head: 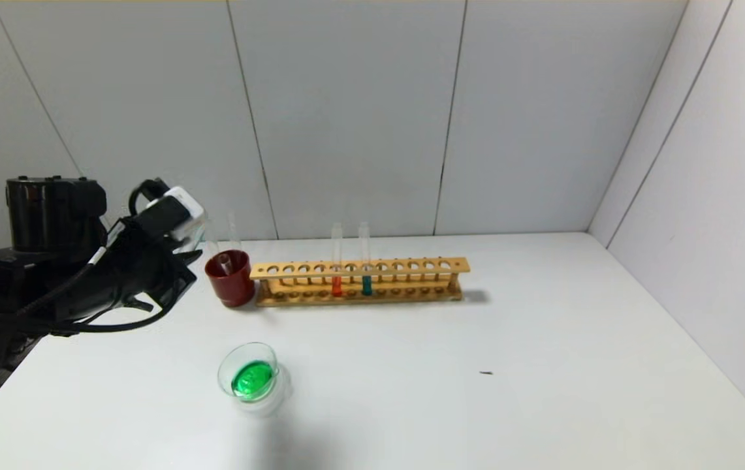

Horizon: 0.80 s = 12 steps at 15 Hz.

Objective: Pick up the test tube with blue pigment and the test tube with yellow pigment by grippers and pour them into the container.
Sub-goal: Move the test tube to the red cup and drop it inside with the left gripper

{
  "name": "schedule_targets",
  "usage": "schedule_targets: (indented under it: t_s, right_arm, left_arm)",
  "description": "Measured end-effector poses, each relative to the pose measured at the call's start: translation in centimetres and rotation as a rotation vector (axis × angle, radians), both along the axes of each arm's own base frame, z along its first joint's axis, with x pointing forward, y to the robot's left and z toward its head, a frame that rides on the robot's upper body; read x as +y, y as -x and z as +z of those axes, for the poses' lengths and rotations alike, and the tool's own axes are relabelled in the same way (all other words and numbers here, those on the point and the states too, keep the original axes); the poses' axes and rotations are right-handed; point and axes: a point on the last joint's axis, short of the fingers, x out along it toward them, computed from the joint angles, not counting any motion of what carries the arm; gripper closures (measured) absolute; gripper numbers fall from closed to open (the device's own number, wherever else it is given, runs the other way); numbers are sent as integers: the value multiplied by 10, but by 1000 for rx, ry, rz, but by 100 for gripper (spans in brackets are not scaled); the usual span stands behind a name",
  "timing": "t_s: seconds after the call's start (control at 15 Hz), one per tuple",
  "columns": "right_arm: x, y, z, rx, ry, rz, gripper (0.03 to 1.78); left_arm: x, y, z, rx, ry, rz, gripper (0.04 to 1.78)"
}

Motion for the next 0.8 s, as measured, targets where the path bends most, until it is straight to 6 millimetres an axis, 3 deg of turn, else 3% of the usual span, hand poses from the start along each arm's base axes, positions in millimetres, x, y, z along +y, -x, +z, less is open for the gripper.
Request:
schedule_targets:
  t_s: [0.27,0.53,0.8]
  right_arm:
    - [0,0,0,0,0,0,6]
    - [0,0,0,0,0,0,6]
    - [0,0,0,0,0,0,6]
  left_arm:
    - [17,-17,7,-47,367,170,152]
    - [32,-47,-8,-173,469,214,152]
    - [33,-79,-34,-201,545,216,152]
